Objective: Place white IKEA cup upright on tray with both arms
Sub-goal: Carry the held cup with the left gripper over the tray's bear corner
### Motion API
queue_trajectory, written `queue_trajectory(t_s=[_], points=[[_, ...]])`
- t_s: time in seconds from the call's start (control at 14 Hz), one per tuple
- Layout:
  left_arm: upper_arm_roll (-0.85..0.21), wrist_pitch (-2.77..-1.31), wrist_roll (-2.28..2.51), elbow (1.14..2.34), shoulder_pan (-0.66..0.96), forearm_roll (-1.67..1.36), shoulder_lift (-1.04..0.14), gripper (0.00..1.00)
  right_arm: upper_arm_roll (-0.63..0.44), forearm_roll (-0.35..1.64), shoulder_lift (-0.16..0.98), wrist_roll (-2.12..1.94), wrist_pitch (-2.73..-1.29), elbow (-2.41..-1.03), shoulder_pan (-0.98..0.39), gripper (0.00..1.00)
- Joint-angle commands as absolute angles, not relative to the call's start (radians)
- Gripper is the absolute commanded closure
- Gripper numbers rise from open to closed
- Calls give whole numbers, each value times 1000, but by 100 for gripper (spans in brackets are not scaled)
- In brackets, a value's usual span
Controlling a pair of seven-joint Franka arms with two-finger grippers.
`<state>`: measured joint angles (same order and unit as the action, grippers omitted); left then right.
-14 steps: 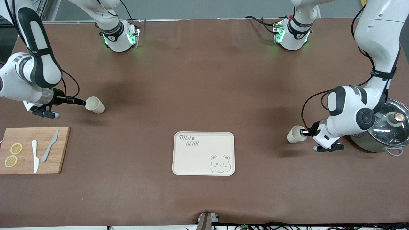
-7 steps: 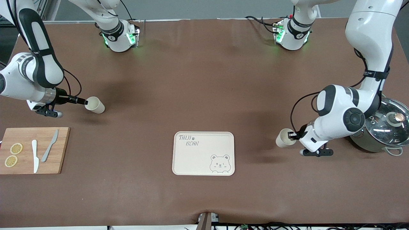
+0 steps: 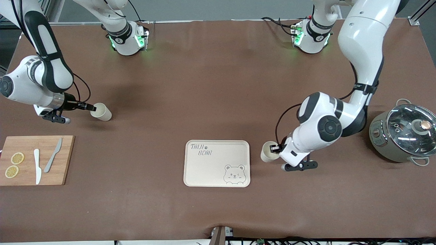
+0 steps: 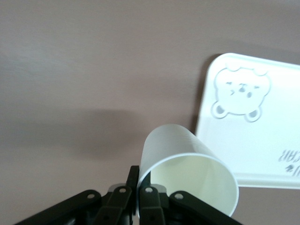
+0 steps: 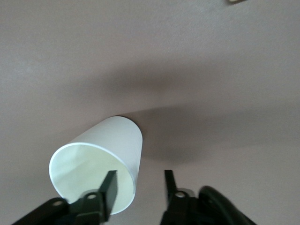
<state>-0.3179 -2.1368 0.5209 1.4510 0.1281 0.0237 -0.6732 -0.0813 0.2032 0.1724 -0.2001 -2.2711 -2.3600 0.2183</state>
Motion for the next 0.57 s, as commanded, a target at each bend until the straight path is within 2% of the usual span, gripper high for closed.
queue_trajectory(t_s=[0.0,0.14,0.36,0.5], points=[[-308,-2109,601,1338,179,15,-738,100,-72,262,150,-245,-2289,-2399,224,80],[-310,-2111,704,1298,207,14,-774,100,-72,275,155,-268,-2286,-2398,224,100],[-284,-2117,810,1217,273,14,-833,100,-71,275,153,-287,-2280,-2395,224,100],[-227,-2121,851,1207,336,15,-847,100,-69,275,152,-330,-2276,-2376,222,100]])
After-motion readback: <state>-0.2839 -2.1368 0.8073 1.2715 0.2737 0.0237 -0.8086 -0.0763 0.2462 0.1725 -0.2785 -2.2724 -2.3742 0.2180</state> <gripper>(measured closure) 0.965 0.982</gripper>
